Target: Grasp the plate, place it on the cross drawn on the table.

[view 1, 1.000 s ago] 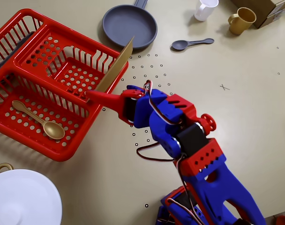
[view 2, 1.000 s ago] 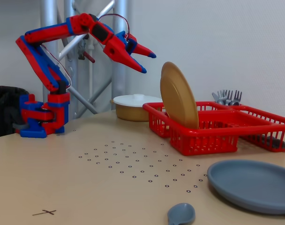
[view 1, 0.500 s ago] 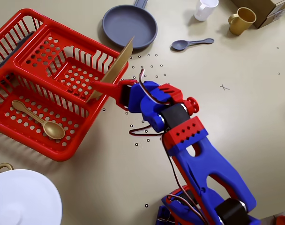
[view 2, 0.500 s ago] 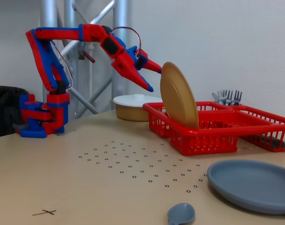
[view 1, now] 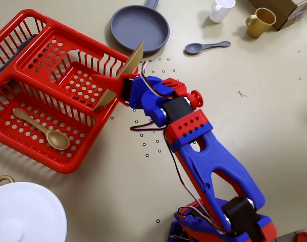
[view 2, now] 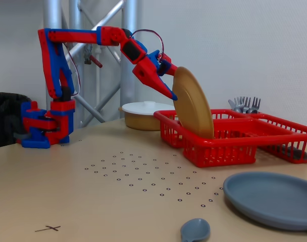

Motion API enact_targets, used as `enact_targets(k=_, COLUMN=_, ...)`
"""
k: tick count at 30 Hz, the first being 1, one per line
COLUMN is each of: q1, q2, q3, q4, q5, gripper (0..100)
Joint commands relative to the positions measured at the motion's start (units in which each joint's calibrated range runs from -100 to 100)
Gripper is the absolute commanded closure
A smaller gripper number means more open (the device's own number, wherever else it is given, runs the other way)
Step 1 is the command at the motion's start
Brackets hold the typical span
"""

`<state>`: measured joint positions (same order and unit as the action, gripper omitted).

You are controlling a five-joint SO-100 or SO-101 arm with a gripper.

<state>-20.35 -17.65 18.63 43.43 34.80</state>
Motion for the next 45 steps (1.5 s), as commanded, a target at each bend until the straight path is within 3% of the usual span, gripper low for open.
enact_targets(k=1, q1=0.03, q2=-0.87, q3=-4.48, q4=-1.46, q5=0.24, gripper=61)
enact_targets(k=16, q1=2.61, q2=1.92, q3=-5.66, q4=-2.18, q5=1.17, gripper=82)
enact_targets(k=31, q1=2.18, q2=1.59, q3=-5.21, q4=-2.75, q5=1.66, gripper=92)
enact_targets(k=38, q1=1.68, q2=1.42, q3=-4.94, q4=-5.8, q5=-0.68, gripper=100)
enact_targets(k=45, q1=1.61, q2=1.5, q3=-6.84, q4=-6.29, q5=-3.61, gripper=100)
